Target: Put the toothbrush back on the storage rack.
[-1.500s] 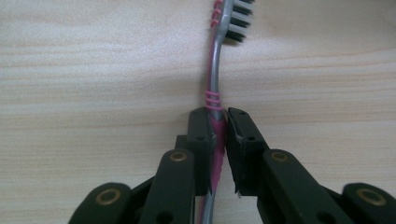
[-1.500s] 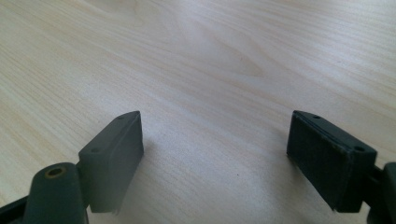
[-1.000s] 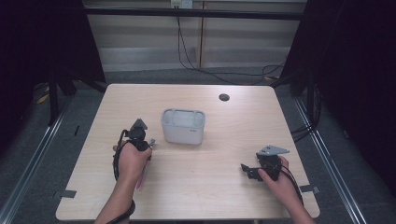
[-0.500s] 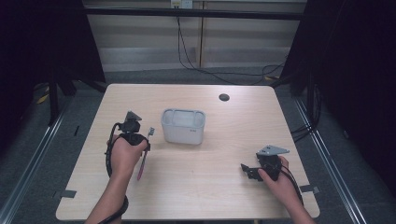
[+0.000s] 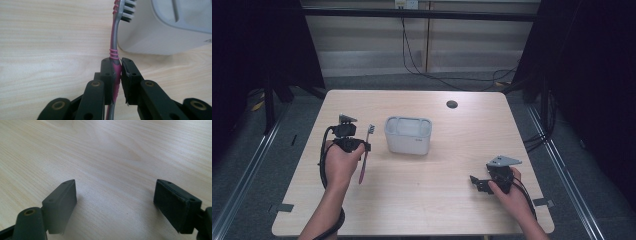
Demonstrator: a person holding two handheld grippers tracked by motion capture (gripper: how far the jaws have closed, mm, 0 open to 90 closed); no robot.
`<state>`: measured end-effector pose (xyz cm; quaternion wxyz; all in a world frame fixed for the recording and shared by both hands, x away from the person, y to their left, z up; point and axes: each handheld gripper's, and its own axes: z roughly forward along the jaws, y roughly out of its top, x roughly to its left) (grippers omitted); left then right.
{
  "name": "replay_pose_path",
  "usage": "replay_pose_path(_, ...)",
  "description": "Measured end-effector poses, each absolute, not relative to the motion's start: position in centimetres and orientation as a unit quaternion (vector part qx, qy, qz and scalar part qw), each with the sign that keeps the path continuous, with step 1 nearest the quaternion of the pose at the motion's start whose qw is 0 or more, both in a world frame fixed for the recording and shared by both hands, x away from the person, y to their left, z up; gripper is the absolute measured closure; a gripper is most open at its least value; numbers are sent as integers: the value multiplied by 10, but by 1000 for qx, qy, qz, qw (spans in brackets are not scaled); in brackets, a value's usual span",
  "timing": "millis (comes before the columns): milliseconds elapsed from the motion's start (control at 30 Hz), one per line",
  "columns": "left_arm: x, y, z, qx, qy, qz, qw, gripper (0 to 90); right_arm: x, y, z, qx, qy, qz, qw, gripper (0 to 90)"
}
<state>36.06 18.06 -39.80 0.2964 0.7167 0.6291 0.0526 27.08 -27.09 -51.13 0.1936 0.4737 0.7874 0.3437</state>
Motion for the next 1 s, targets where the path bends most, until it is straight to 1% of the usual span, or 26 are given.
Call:
replay_pose_path(167,360,184,-392,706,624,64,328,805,271,-271,-511,474,787,344,193,182)
replay_pose_path(800,357,181,-377,688,603,103,390,805,271,-271,-511,474,787,344,193,182)
replay_pose_path(1000,358,175,-372,687,586,120,413,805,271,-271,-511,474,787,344,193,182)
